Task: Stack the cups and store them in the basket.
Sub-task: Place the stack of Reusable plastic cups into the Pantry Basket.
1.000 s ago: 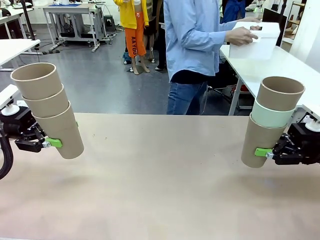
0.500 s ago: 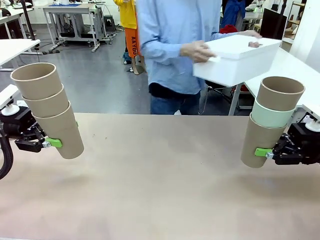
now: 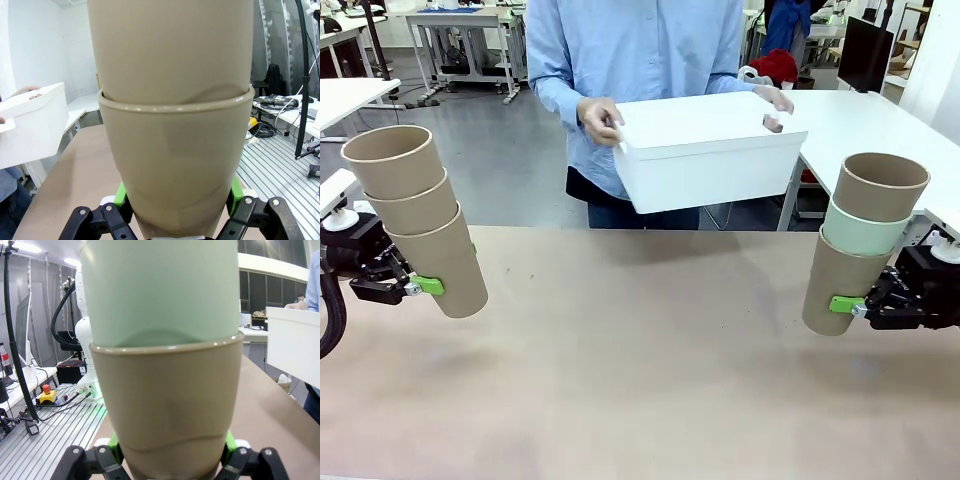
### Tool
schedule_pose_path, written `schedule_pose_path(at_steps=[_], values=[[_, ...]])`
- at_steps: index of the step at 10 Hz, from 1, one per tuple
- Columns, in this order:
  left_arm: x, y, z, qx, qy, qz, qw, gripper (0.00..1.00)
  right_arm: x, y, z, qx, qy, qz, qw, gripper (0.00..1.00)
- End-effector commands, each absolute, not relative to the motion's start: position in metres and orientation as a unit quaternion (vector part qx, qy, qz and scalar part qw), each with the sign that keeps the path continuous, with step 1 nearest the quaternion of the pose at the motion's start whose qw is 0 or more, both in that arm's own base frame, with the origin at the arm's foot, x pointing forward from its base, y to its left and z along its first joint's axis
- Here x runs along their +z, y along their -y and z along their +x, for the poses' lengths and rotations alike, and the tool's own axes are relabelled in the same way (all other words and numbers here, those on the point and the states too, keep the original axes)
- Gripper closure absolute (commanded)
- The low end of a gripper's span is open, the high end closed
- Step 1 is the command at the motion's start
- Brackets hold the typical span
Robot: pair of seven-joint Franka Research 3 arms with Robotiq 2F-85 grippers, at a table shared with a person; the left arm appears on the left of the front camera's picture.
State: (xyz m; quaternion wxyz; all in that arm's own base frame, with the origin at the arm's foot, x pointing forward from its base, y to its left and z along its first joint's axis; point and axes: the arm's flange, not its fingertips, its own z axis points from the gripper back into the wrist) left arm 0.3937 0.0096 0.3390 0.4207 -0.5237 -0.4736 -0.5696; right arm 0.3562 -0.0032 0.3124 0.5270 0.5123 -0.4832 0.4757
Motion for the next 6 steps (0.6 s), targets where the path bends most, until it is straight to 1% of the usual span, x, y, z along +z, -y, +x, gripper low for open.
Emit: schedule_pose_path(at_steps=[1, 6], values=[[0.3421, -0.0090, 0.3928, -0.572, 0.477, -0.523, 0.414, 0.15, 0.3166, 0.0027, 0.3581, 0.474, 0.490, 0.509, 0.525, 0.16], [0.3421, -0.0090, 0.3928, -0.572, 0.477, -0.523, 0.414, 0.15, 0.3166, 0.0027, 0.3581, 0.474, 0.490, 0.509, 0.525, 0.16]])
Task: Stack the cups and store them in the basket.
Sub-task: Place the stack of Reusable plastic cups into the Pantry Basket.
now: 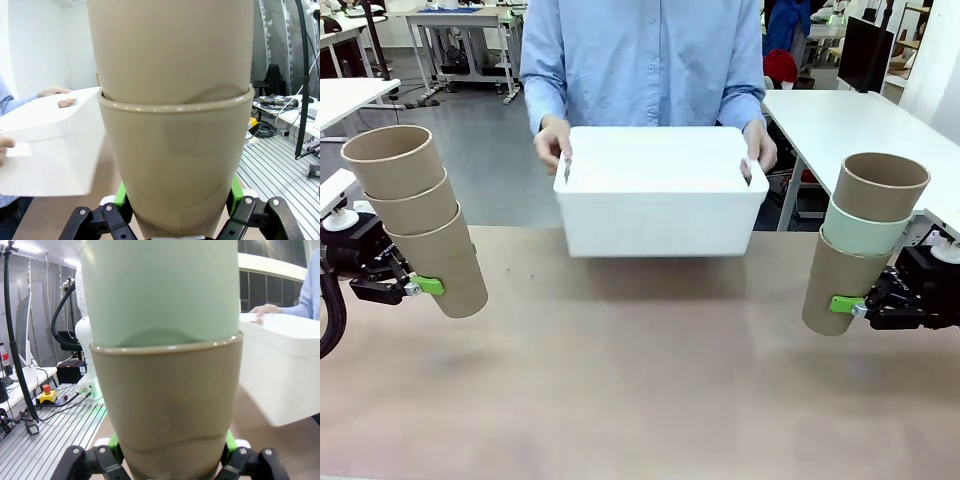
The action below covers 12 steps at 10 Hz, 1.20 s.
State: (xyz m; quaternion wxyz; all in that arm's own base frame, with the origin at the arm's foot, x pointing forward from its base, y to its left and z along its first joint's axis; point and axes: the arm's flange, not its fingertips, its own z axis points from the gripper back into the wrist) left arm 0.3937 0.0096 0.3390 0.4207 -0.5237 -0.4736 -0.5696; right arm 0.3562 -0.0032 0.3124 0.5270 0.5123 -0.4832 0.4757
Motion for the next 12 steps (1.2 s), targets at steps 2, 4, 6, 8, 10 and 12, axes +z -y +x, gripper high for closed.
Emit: schedule_pose_path(at_steps=[2, 4, 6, 8, 10, 12], values=[[0.3421, -0.0090, 0.3928, -0.572, 0.477, -0.523, 0.414, 0.15, 0.3166, 0.0027, 0.3581, 0.474, 0.490, 0.509, 0.525, 0.16], [0.3421, -0.0090, 0.3928, -0.572, 0.477, -0.523, 0.414, 0.15, 0.3166, 0.0027, 0.3581, 0.474, 0.490, 0.509, 0.525, 0.16], [0.3421, -0.0090, 0.3928, -0.572, 0.477, -0.523, 0.414, 0.15, 0.3166, 0.0027, 0.3581, 0.474, 0.490, 0.509, 0.525, 0.16], [0.3421, -0.0090, 0.3928, -0.572, 0.477, -0.523, 0.414, 0.15, 0.3166, 0.0027, 0.3581, 0.474, 0.490, 0.509, 0.525, 0.16], [0.3421, -0.0090, 0.3928, -0.572, 0.477, -0.523, 0.414, 0.15, 0.3166, 0.0027, 0.3581, 0.474, 0.490, 0.509, 0.525, 0.16], [0.3421, -0.0090, 0.3928, -0.572, 0.477, -0.523, 0.414, 0.15, 0.3166, 0.0027, 0.3581, 0.474, 0.490, 0.509, 0.525, 0.16]])
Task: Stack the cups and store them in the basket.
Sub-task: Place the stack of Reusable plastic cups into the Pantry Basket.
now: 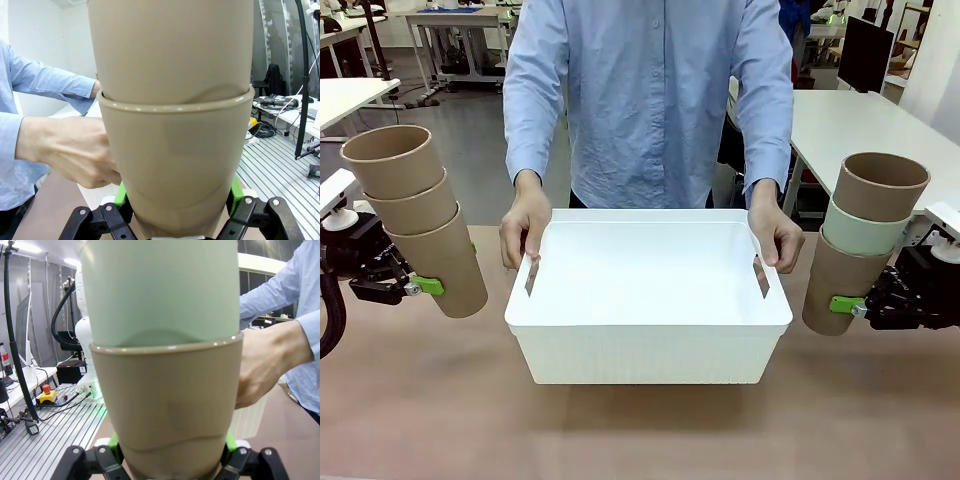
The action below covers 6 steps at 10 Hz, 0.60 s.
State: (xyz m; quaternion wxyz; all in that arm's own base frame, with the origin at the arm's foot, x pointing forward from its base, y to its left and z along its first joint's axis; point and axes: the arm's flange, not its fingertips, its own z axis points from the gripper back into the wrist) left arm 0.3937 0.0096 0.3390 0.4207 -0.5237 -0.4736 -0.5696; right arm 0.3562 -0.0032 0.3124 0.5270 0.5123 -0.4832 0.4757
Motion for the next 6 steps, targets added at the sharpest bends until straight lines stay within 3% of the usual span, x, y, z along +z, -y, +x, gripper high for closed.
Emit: schedule_pose_path(at_steps=[1, 6], values=[[0.3421, -0.0090, 0.3928, -0.572, 0.477, -0.523, 0.414, 0.15, 0.3166, 0.0027, 0.3581, 0.474, 0.490, 0.509, 0.525, 0.16], [0.3421, -0.0090, 0.3928, -0.572, 0.477, -0.523, 0.414, 0.15, 0.3166, 0.0027, 0.3581, 0.474, 0.490, 0.509, 0.525, 0.16]])
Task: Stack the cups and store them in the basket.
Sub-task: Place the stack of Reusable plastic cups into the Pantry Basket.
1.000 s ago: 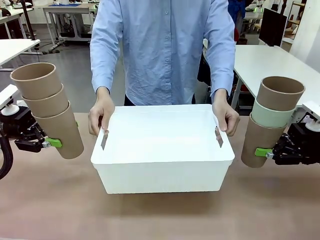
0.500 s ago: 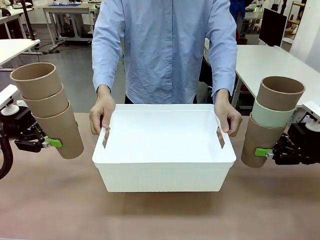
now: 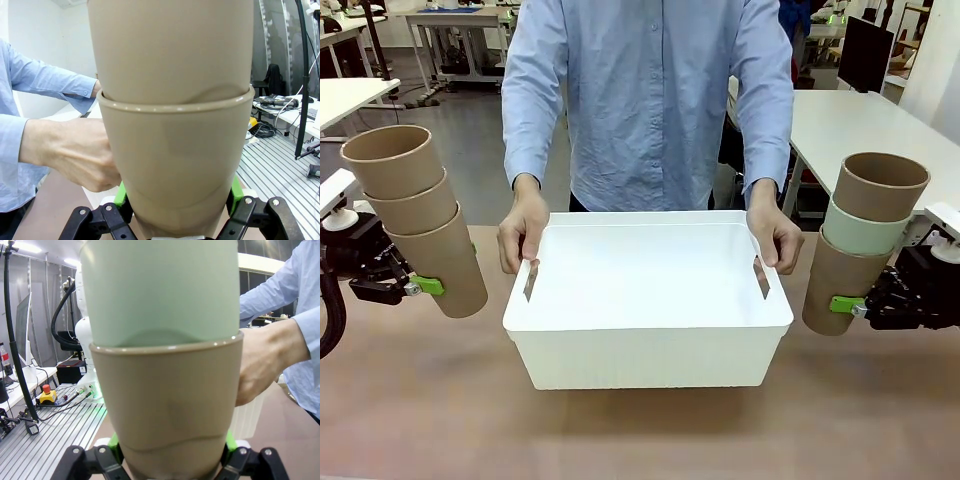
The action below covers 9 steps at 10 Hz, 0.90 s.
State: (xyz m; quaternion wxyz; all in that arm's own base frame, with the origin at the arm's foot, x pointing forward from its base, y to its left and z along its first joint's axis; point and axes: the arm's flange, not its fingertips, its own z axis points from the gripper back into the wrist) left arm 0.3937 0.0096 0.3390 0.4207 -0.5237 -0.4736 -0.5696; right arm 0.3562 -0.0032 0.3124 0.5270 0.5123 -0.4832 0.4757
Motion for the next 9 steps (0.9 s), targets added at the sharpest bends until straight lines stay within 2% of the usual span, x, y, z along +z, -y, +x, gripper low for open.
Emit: schedule_pose_path(at_steps=[1, 9], values=[[0.3421, -0.0090, 0.3928, -0.572, 0.477, -0.523, 0.414, 0.15, 0.3166, 0.0027, 0.3581, 0.474, 0.490, 0.509, 0.525, 0.16], [0.3421, -0.0090, 0.3928, -0.572, 0.477, -0.523, 0.414, 0.15, 0.3166, 0.0027, 0.3581, 0.474, 0.490, 0.509, 0.525, 0.16]])
